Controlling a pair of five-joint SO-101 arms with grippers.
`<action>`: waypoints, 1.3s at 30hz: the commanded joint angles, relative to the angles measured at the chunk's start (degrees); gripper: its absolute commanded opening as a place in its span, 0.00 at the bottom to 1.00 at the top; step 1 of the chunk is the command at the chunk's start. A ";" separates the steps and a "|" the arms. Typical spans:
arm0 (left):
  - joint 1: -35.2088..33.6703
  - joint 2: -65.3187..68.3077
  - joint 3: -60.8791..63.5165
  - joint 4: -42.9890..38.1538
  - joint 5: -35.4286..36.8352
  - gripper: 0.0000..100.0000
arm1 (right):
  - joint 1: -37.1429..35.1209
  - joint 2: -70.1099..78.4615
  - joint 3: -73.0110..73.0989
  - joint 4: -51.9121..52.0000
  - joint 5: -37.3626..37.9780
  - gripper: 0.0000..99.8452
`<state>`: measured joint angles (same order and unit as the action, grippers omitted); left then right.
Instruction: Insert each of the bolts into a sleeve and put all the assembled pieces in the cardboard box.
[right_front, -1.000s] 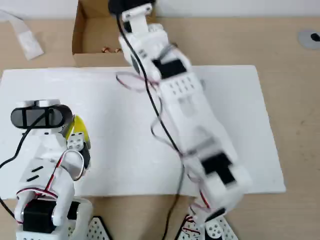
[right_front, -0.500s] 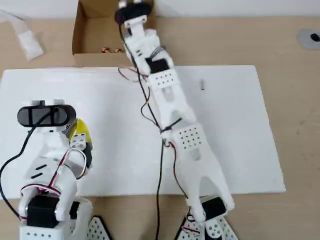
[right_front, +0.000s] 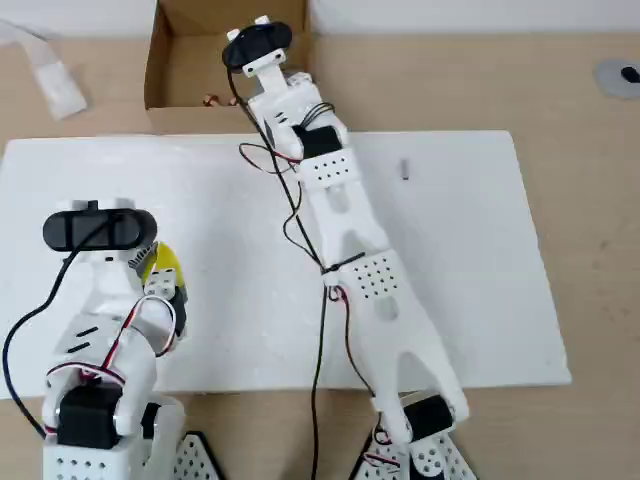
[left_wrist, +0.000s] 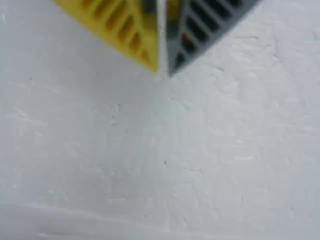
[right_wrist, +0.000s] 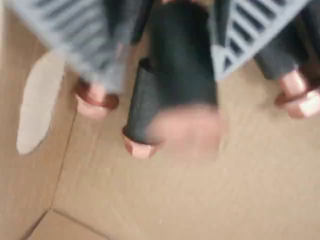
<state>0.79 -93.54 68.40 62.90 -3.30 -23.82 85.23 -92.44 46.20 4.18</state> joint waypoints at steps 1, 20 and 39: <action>-0.70 -0.40 -0.35 -1.23 -0.26 0.00 | 0.22 -0.40 -3.30 4.92 0.79 0.31; -10.29 -5.58 -7.21 9.85 -0.35 0.00 | 0.57 -39.25 -2.77 56.44 -7.12 0.01; -15.65 -10.68 11.34 10.20 -4.75 0.01 | 2.24 -108.97 81.01 54.51 -8.79 0.01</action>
<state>-13.10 -103.82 78.77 73.80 -11.47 -20.92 -6.46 -33.54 101.41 -4.18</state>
